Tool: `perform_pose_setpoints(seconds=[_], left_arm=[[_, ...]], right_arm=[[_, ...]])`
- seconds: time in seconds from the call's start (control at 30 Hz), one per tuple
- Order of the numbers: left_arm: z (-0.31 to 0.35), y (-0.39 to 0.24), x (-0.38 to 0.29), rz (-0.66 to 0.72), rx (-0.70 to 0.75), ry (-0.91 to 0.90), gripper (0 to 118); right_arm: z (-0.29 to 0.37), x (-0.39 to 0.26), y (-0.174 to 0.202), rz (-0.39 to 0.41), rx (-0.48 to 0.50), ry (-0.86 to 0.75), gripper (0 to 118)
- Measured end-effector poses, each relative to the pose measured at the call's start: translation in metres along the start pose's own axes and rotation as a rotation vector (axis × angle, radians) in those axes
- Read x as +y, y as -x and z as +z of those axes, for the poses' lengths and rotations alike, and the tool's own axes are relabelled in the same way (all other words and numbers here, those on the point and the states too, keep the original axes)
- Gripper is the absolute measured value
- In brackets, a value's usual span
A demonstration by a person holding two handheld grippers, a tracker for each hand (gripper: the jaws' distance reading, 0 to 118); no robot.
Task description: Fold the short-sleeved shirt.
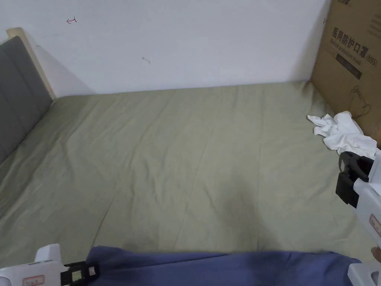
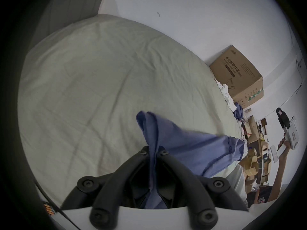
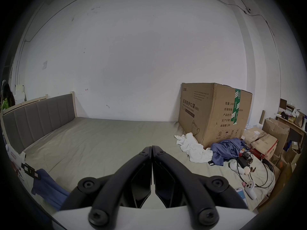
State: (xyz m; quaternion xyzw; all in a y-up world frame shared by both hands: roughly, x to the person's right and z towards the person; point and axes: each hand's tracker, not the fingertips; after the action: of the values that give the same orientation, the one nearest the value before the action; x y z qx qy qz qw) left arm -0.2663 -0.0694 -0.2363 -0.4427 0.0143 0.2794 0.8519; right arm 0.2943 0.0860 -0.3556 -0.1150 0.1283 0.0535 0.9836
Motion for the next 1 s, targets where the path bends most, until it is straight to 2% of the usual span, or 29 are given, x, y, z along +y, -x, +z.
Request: perform_pose_setpoints(seconds=[0.2, 0.37, 0.67, 0.77, 1.0], left_arm=[[0.031, 0.015, 0.007, 0.007, 0.124, -0.012, 4], [0.032, -0.026, 0.012, 0.000, 0.180, -0.011, 3], [0.010, -0.152, 0.012, -0.131, 0.023, 0.022, 2], [-0.014, -0.193, 0.000, -0.195, -0.037, 0.072, 2], [-0.104, -0.268, -0.038, -0.287, -0.074, 0.193, 0]], right_arm=[[0.003, 0.001, -0.002, -0.022, 0.027, -0.017, 0], [0.007, 0.001, -0.005, -0.032, 0.047, -0.026, 0], [0.019, -0.002, -0.019, -0.048, 0.040, -0.036, 0], [0.021, -0.005, -0.027, -0.062, 0.023, -0.035, 0], [0.029, -0.011, -0.041, -0.074, -0.009, -0.026, 0]])
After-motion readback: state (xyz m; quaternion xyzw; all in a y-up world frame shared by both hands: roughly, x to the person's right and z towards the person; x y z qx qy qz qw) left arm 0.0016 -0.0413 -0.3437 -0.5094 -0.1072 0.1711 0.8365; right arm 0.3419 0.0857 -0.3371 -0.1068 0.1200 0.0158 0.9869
